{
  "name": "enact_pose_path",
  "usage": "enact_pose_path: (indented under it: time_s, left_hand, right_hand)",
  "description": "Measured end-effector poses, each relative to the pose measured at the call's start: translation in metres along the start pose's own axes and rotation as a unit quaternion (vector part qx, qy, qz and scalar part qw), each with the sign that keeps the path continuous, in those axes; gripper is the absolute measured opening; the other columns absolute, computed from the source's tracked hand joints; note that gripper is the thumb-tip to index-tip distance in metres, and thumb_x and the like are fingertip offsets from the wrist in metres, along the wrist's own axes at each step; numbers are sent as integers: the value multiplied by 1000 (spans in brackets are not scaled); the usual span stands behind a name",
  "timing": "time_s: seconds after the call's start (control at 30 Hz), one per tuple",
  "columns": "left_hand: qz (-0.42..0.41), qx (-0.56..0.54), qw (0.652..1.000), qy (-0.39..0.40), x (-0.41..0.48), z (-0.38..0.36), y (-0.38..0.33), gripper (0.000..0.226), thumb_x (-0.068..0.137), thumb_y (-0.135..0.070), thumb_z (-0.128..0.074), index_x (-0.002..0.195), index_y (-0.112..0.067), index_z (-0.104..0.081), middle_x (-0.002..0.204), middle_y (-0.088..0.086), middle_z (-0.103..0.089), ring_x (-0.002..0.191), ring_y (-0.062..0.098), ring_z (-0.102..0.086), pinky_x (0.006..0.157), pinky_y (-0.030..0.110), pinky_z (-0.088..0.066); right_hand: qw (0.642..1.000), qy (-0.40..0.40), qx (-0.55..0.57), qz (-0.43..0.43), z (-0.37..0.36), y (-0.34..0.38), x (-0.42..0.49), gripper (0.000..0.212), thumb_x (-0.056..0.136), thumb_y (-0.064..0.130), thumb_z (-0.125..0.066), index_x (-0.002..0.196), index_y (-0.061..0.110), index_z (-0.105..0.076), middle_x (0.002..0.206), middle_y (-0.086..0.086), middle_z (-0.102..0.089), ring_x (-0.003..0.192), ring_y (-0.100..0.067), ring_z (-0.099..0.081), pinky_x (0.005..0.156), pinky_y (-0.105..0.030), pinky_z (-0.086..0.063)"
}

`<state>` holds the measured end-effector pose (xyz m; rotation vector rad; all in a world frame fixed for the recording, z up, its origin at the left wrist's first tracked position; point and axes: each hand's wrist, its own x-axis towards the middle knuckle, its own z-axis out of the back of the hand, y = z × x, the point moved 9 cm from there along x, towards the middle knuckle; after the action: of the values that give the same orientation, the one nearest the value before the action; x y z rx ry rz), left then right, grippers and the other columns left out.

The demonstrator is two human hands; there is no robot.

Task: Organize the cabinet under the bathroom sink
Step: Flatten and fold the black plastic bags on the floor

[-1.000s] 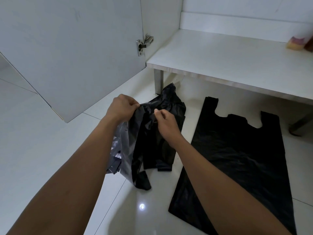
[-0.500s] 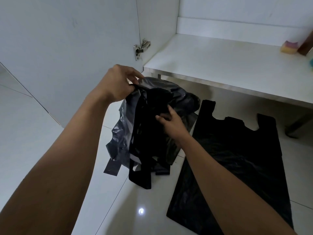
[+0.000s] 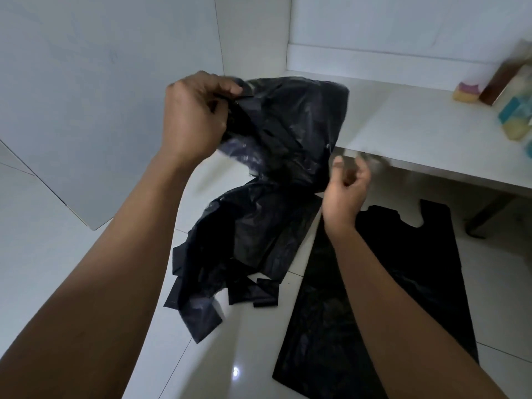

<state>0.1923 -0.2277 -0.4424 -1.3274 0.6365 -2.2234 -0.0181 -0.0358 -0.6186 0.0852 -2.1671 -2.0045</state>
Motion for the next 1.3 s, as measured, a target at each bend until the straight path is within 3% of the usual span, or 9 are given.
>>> enact_pose_path:
  time_s: [0.17, 0.33, 0.53, 0.63, 0.73, 0.87, 1.0, 1.17, 1.3]
  left_hand:
    - [13, -164, 986, -19, -2, -21, -9, 42, 78, 12, -49, 84, -26, -65, 86, 6, -66, 77, 13, -65, 76, 24, -54]
    - [81, -286, 954, -29, -14, -66, -22, 34, 74, 12, -49, 84, -16, -65, 78, 0, -58, 69, 1, -56, 72, 17, -48]
    - [196, -262, 941, -88, -60, -135, 10, 87, 76, -31, -85, 147, -18, -35, 145, -7, -38, 135, 15, -46, 113, 41, -42]
    - [389, -267, 875, 108, -132, -220, 50, 121, 55, -73, -85, 151, -18, -36, 143, -6, -51, 128, 14, -54, 110, 40, -46]
    - [425, -260, 803, 325, -200, -275, 41, 103, 73, -54, -84, 154, -18, -33, 126, -7, -66, 109, 13, -66, 96, 36, -53]
    - [451, -199, 761, 421, -252, -308, 37, 67, 83, -50, -77, 137, -18, -54, 96, -1, -74, 75, 15, -69, 66, 30, -56]
    - [217, 25, 857, 466, -256, -313, 29, 88, 68, -73, -73, 136, -21, -56, 133, 2, -61, 121, 21, -58, 103, 42, -50]
    - [62, 122, 806, 576, -299, -319, 17, 105, 76, -82, -58, 158, -30, -20, 159, 4, -34, 143, 27, -34, 116, 47, -32]
    - [-31, 267, 790, 551, -301, -312, 22, 96, 76, -93, -29, 155, -39, -22, 150, 1, -46, 137, 28, -37, 109, 55, -25]
  right_hand:
    - [990, 140, 21, 13, 17, 11, 33, 98, 83, 52, -72, 156, 32, -11, 161, 2, -26, 144, -12, -31, 111, -29, -32]
    - [960, 277, -24, -29, 40, 8, 42, 33, 84, 26, -74, 115, 16, -69, 111, -5, -73, 108, -31, -67, 100, -56, -49]
    - [976, 168, 83, -112, 110, -16, 53, 26, 98, 13, -58, 123, 17, -64, 115, -7, -72, 108, -27, -68, 87, -48, -56]
    - [974, 98, 69, -193, 156, -53, 45, 31, 100, 9, -54, 128, 21, -60, 117, -7, -70, 107, -26, -67, 81, -39, -57]
    - [962, 113, -49, -245, 188, -77, 30, 26, 97, 4, -54, 121, 14, -58, 107, -12, -68, 95, -30, -67, 72, -36, -57]
    - [931, 121, -159, -306, 220, -104, 24, 23, 97, -4, -46, 112, 6, -60, 94, -13, -65, 86, -33, -64, 88, -47, -55]
    - [913, 81, -236, -324, 253, -127, 30, 46, 95, -6, -46, 141, -4, -43, 129, -25, -56, 109, -42, -59, 94, -45, -52]
    - [845, 137, -438, -273, 273, -133, 33, 69, 91, 12, -56, 152, 5, -24, 134, -21, -51, 113, -34, -56, 96, -35, -49]
    - [850, 89, -420, -306, 288, -135, 30, 76, 87, 18, -65, 147, 3, -22, 128, -20, -53, 107, -32, -58, 88, -36, -51]
